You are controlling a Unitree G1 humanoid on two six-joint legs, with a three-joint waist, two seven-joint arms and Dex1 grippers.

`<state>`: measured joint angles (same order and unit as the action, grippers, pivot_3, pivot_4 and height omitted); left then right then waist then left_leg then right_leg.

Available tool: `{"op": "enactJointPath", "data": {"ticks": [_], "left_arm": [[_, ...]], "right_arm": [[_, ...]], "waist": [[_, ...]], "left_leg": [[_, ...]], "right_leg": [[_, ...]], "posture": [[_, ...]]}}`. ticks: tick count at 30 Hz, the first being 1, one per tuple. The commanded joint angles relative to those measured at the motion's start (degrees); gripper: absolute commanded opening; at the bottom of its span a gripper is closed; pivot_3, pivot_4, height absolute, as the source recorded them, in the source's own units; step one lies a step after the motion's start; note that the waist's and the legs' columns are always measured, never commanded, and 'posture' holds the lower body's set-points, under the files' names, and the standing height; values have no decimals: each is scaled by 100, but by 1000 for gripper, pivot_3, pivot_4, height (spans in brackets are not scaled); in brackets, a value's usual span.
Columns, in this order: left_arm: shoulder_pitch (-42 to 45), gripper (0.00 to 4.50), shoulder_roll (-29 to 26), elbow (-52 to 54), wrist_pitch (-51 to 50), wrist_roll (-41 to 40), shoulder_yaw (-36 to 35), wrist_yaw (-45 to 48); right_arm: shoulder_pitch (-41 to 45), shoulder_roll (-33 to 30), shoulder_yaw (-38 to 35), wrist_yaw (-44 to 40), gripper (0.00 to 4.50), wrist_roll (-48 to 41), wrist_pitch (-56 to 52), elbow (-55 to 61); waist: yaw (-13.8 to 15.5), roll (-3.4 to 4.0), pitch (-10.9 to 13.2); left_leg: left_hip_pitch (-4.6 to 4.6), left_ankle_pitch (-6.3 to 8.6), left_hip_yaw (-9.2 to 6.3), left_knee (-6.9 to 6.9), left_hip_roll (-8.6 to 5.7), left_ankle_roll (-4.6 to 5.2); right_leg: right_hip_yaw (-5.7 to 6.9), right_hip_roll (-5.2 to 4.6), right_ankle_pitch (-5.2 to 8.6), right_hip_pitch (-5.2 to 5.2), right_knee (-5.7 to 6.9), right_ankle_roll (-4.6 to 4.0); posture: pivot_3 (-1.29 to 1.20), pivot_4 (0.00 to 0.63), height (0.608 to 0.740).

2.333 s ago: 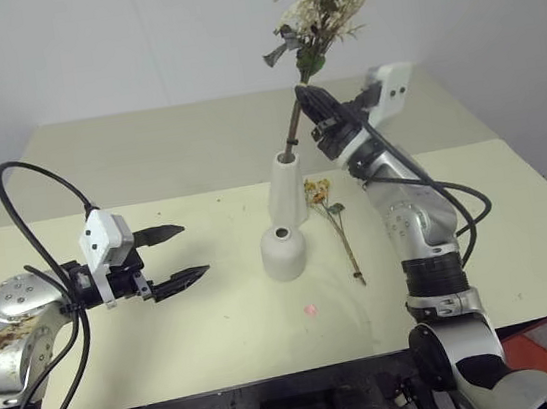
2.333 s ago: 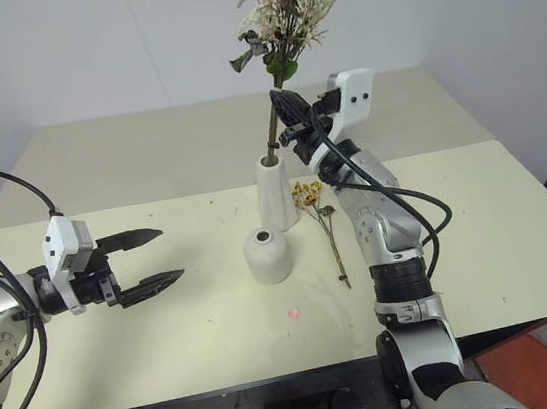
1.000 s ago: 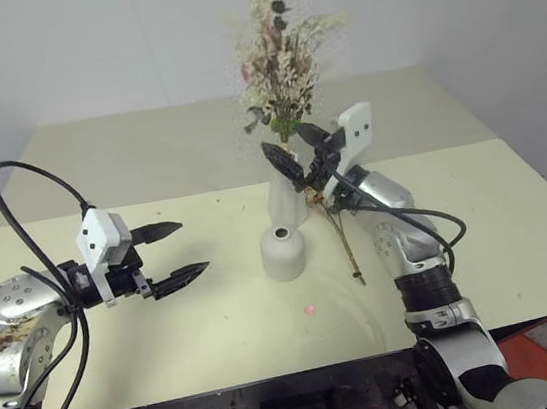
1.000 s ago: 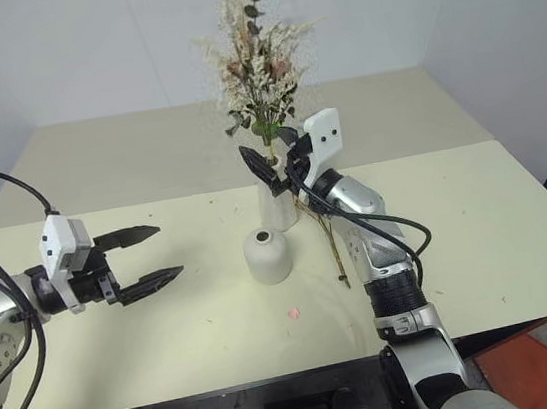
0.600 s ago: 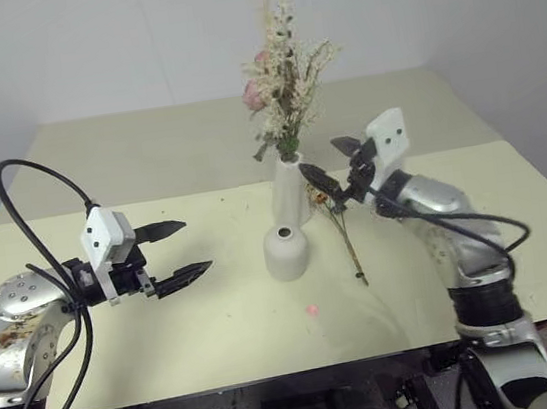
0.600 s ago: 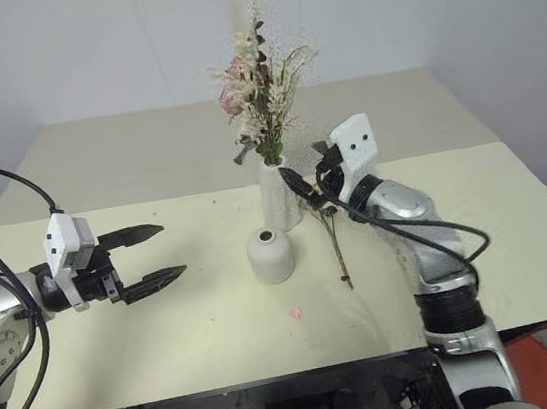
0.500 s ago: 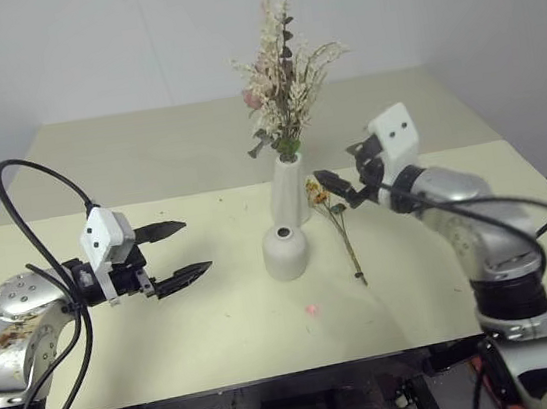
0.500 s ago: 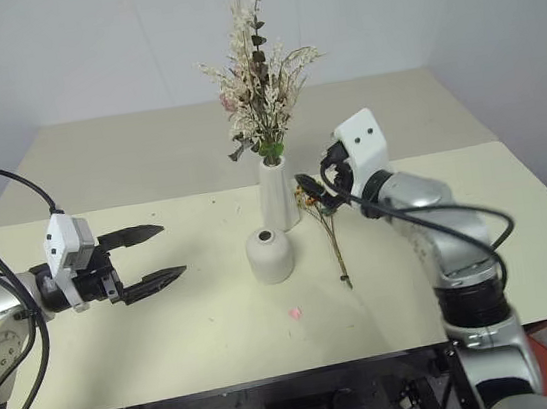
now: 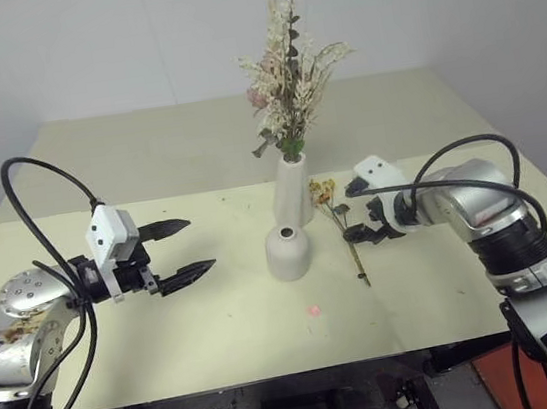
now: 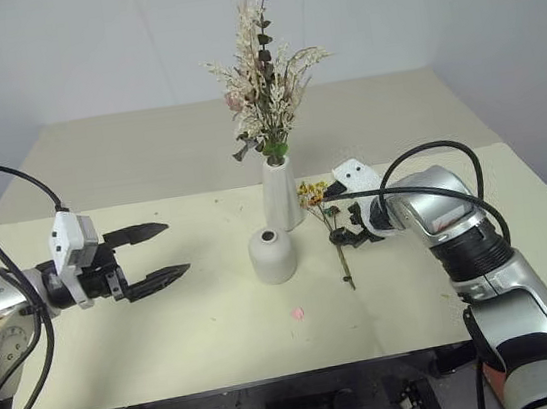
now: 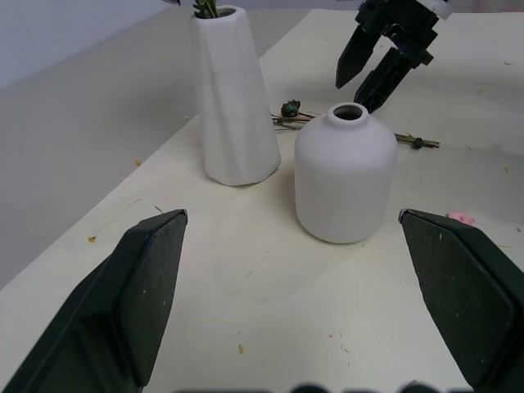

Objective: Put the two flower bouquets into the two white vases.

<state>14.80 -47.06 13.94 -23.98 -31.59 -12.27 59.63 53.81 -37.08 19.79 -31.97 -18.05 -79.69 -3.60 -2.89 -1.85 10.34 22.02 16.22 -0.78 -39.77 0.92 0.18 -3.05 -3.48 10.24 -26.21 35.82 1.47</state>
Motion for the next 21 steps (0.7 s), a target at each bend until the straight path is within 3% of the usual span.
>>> {"op": "enactJointPath", "data": {"ticks": [1,7,10,21], "left_arm": [[-107,4500,-21,290,71,-52,-159,-69],[-259,4500,-50,397,47,-74,-249,-171],[-331,4500,-51,462,34,-97,-288,-217],[-424,4500,-67,494,39,-101,-413,-312]], "right_arm": [[198,-58,212,-230,4440,118,242,-185],[379,162,419,-464,4440,204,364,-540],[410,212,498,-562,3894,284,459,-779],[521,356,467,-605,94,515,374,-1179]], "waist": [[7,0,0],[12,0,0],[26,0,0],[22,0,0]], "left_leg": [[-1,0,0,0,0,0],[-4,0,0,-2,0,0],[-2,0,0,-2,0,0],[-4,0,0,-2,0,0]], "right_leg": [[0,0,0,0,-1,0],[0,1,0,0,-2,0],[0,1,0,0,0,0],[1,0,0,1,1,0]], "posture": [[0,150,740],[0,150,740],[0,150,740],[0,150,740]]}}
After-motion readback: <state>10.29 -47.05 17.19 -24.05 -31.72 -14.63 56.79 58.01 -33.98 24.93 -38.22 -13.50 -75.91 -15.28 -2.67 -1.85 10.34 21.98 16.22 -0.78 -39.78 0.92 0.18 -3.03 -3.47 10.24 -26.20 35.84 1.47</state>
